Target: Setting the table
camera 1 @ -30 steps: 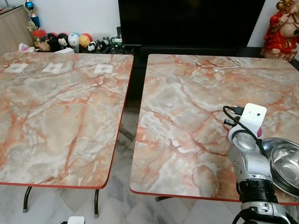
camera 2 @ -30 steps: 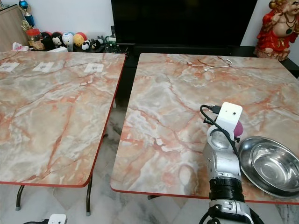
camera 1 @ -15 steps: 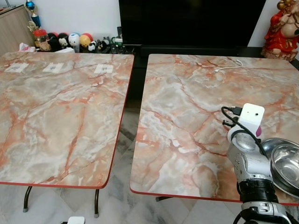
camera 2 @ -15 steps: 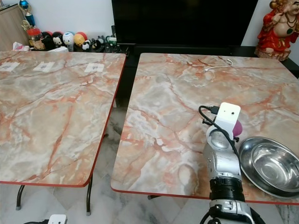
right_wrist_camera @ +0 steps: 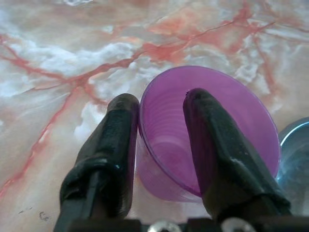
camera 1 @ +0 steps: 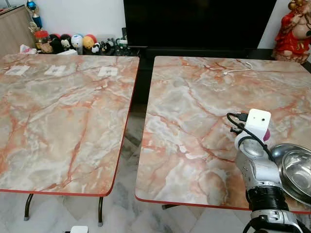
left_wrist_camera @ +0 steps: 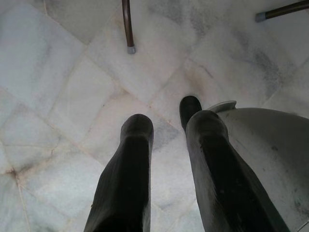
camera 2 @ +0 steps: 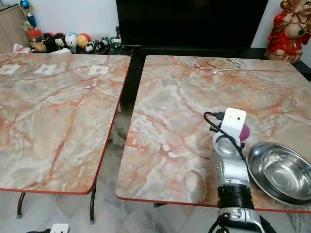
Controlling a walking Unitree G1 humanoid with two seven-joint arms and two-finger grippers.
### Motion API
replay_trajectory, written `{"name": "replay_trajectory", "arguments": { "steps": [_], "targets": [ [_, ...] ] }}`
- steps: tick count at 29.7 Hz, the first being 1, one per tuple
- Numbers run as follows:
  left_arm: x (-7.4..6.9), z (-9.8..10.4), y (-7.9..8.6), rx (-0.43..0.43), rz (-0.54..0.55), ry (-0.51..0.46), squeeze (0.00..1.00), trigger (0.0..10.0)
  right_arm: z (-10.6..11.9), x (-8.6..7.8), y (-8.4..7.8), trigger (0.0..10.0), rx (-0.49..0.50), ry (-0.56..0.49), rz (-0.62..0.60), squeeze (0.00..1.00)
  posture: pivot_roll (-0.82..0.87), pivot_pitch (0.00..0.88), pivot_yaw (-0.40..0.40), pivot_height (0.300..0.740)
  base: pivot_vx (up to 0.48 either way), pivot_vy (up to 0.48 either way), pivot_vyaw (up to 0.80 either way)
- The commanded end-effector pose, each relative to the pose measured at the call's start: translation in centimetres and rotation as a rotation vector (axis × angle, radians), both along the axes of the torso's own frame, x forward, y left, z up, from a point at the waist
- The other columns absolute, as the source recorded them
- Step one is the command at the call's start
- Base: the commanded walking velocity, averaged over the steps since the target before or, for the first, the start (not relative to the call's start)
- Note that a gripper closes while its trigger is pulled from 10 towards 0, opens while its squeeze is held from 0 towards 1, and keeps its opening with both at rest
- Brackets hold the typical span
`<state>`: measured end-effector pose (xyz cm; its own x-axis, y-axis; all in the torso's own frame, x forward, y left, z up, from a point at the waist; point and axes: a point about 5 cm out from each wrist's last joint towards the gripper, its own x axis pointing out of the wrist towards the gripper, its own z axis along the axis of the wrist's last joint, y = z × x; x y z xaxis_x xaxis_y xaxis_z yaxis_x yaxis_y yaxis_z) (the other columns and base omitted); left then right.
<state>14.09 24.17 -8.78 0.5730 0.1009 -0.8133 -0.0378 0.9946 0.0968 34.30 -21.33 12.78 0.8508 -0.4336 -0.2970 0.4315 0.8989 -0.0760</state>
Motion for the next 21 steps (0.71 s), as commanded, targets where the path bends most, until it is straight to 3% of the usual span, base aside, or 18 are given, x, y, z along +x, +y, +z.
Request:
{"name": "replay_trajectory", "arguments": {
  "steps": [1, 14, 21],
  "targets": [
    [-0.3, -0.1, 0.0, -0.006, 0.004, 0.015, 0.0, 10.0, 1.2, 0.3, -0.3, 10.0, -0.027, -0.044, -0.011, 0.0, -0.02, 0.011, -0.021, 0.74, 0.0, 0.0, 0.0],
    [-0.3, -0.1, 0.0, -0.006, 0.0, 0.016, 0.0, 10.0, 0.0, 0.2, 0.1, 10.0, -0.039, 0.015, 0.034, 0.0, -0.02, 0.011, -0.021, 0.74, 0.0, 0.0, 0.0],
    [-0.3, -0.1, 0.0, -0.004, -0.001, 0.02, 0.0, 10.0, 0.5, 0.4, 0.2, 10.0, -0.041, -0.004, 0.036, 0.0, -0.02, 0.012, -0.021, 0.74, 0.0, 0.0, 0.0]
  ]
}}
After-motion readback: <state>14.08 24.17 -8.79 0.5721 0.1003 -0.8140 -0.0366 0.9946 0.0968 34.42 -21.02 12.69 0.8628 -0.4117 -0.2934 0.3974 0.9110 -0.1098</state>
